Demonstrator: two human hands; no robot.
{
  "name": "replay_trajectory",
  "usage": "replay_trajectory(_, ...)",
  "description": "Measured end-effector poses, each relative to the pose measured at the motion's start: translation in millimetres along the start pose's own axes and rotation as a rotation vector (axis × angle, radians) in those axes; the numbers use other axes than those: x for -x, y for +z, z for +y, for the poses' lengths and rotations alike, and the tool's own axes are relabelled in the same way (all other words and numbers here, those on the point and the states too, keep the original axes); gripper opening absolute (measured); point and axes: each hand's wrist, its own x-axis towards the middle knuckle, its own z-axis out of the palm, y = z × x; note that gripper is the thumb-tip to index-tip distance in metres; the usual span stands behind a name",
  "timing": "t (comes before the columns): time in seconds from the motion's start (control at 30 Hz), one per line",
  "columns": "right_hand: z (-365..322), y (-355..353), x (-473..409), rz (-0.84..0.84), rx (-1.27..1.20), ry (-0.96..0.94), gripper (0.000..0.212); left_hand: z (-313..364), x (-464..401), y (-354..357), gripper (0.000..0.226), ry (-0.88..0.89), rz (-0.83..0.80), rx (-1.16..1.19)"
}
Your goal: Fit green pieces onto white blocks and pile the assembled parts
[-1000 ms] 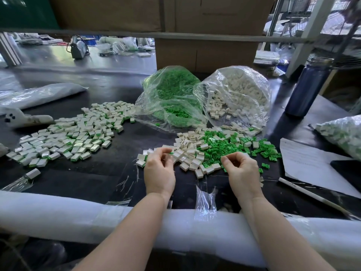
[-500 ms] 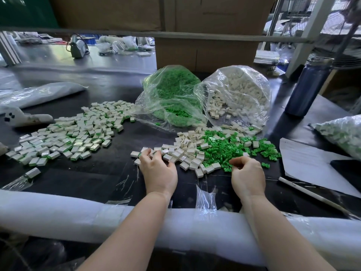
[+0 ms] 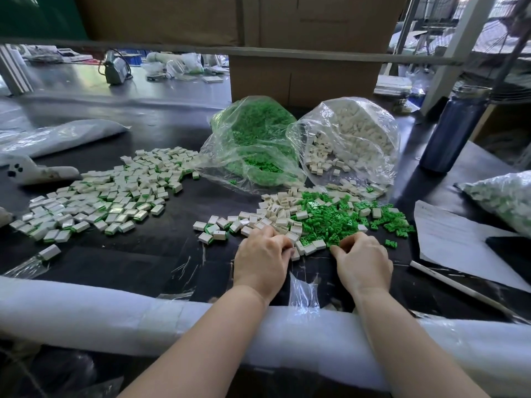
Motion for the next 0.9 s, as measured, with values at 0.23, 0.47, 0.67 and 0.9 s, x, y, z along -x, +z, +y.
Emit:
replay_trajectory(0.23, -3.3, -2.8, 2.4, -0.01, -0.082, -0.04, 0.016, -1.0, 0.1, 0.8, 0.025, 0.05, -0.051, 0.101)
replay_trajectory(0.47, -0.6, 0.2, 0.4, 0.021, -0.272, -0.207, 0.003, 1.0, 1.0, -0.1, 0.025, 0.138, -0.087, 0.091)
replay_trajectory(0.67, 0.5, 1.6, -0.2, 0.0, -0.425, -0.303, 0.012, 1.4, 0.8, -2.2, 0.019, 0.15, -0.121, 0.114)
replay_trajectory(0.9, -3.6, 2.2, 5.4, -0.086, -0.526, -0.384, 0.013, 2.8, 1.9, -5.3, 0.015, 0.089, -0.118, 0.311)
